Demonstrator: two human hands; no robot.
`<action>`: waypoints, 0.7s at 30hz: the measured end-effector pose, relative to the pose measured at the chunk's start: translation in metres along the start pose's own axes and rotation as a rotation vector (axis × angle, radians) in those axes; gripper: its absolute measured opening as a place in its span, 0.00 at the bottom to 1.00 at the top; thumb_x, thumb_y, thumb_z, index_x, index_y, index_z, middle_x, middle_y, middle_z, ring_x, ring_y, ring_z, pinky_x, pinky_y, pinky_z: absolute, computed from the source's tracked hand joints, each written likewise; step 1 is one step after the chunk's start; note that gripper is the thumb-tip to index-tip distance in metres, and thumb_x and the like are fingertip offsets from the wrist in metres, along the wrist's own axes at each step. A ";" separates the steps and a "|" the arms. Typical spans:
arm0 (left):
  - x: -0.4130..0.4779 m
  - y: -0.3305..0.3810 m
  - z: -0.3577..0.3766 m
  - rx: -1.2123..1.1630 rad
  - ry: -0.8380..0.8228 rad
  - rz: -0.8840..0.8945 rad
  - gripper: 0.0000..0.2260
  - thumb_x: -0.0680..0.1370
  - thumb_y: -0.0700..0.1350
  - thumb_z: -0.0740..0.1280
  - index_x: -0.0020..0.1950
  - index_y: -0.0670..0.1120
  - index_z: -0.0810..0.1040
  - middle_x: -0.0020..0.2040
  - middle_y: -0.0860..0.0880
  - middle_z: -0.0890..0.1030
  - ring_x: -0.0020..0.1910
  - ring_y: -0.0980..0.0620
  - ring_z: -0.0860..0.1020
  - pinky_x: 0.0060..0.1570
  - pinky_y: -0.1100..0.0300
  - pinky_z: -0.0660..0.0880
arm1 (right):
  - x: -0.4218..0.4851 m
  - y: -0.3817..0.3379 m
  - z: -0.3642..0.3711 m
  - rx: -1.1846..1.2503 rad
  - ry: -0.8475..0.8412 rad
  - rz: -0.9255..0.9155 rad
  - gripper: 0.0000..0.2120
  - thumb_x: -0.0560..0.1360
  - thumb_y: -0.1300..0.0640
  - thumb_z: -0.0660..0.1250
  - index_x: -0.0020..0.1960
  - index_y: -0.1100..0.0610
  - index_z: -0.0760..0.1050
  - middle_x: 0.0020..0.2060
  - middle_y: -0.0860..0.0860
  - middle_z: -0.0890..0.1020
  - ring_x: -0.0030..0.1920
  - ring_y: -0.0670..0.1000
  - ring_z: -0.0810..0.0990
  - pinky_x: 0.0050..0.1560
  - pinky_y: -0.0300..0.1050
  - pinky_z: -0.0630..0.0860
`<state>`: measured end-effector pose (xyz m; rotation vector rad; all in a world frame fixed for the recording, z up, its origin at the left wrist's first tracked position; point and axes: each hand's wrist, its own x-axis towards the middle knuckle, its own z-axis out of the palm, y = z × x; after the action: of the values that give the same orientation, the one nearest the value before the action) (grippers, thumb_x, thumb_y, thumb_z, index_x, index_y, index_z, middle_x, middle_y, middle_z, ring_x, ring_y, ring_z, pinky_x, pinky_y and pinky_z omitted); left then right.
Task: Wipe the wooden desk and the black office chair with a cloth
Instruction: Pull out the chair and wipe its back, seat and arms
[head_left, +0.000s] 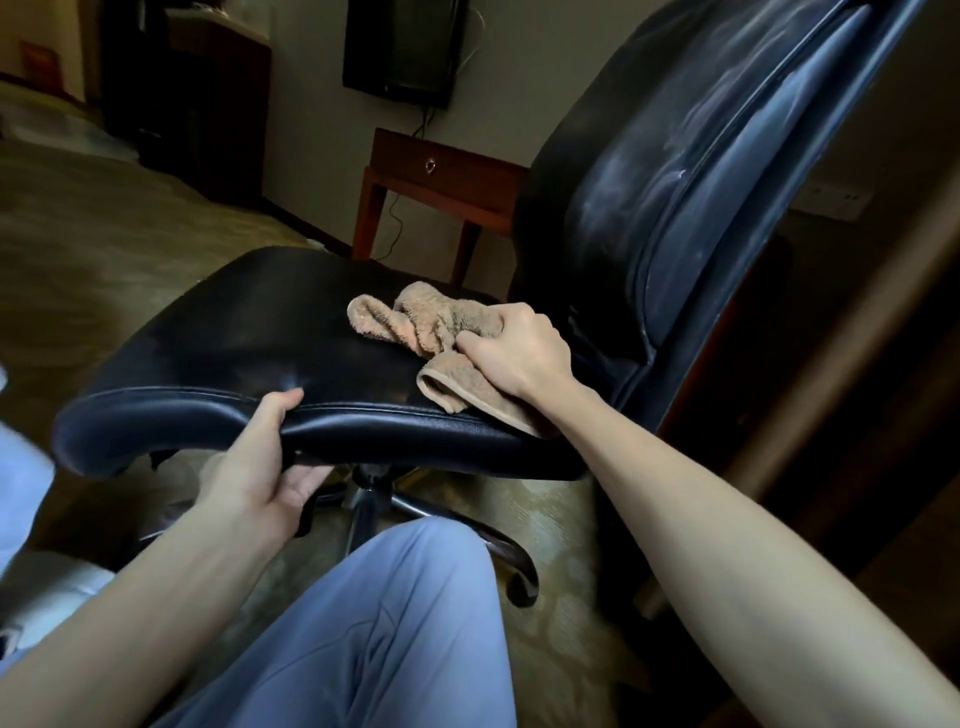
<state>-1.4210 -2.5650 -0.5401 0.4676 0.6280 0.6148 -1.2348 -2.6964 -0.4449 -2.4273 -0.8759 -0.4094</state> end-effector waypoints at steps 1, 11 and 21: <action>-0.008 0.003 -0.007 0.019 0.009 0.009 0.22 0.76 0.48 0.76 0.67 0.45 0.76 0.54 0.44 0.86 0.46 0.48 0.88 0.37 0.55 0.84 | 0.000 -0.004 -0.003 -0.028 0.054 -0.033 0.12 0.64 0.35 0.62 0.38 0.42 0.77 0.36 0.42 0.82 0.44 0.54 0.83 0.40 0.47 0.75; -0.094 0.078 -0.002 1.095 -0.467 -0.187 0.26 0.70 0.64 0.68 0.48 0.43 0.88 0.46 0.38 0.87 0.41 0.38 0.87 0.30 0.57 0.83 | 0.060 -0.045 -0.070 -0.655 0.533 -0.600 0.19 0.72 0.53 0.69 0.62 0.55 0.78 0.61 0.56 0.79 0.64 0.62 0.75 0.65 0.58 0.72; 0.032 0.032 0.119 2.078 -0.399 1.016 0.23 0.81 0.65 0.59 0.68 0.53 0.78 0.62 0.49 0.81 0.63 0.45 0.78 0.55 0.51 0.75 | 0.044 0.027 -0.017 -1.274 -0.378 -0.420 0.17 0.86 0.55 0.53 0.72 0.55 0.71 0.70 0.58 0.77 0.71 0.59 0.74 0.69 0.52 0.68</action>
<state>-1.3341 -2.5463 -0.4492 2.8918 0.3872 0.5475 -1.1858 -2.7014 -0.4215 -3.5220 -1.6560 -0.8766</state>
